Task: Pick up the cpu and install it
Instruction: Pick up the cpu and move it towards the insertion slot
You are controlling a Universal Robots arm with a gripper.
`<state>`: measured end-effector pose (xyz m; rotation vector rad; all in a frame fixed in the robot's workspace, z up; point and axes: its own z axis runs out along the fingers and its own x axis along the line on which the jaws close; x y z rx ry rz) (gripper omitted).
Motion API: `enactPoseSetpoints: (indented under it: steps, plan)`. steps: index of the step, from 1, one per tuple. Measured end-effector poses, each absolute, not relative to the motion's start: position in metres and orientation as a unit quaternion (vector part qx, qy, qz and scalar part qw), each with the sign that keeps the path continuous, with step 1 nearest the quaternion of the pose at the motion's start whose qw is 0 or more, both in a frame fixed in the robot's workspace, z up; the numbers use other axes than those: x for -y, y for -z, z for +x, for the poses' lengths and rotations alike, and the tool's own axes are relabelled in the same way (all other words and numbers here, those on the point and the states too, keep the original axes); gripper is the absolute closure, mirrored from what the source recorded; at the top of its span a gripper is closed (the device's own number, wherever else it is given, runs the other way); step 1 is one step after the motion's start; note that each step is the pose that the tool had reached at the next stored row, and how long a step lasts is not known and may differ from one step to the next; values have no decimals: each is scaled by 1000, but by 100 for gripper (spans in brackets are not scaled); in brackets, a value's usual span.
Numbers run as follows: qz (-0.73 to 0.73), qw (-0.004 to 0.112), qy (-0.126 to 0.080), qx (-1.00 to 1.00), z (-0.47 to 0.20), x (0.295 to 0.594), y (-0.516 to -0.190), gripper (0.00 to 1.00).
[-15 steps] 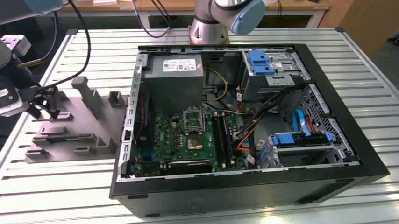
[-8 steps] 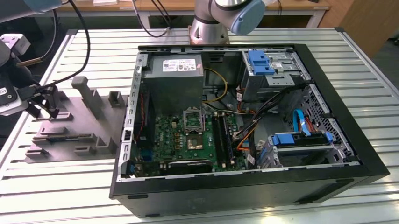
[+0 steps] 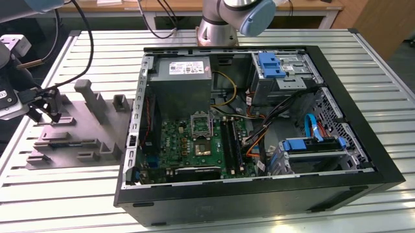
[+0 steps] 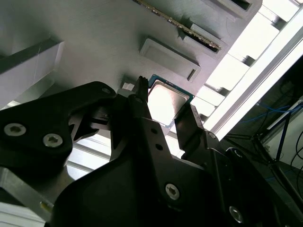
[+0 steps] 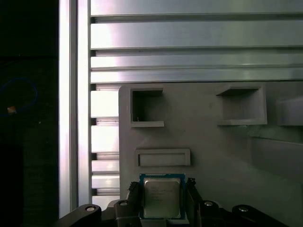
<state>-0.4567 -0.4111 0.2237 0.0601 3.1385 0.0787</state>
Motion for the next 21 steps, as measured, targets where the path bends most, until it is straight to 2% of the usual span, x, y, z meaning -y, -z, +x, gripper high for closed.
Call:
enactPoseSetpoints:
  steps: [21]
  plan:
    - [19,1,-25,-1000,-457,411,-229,53]
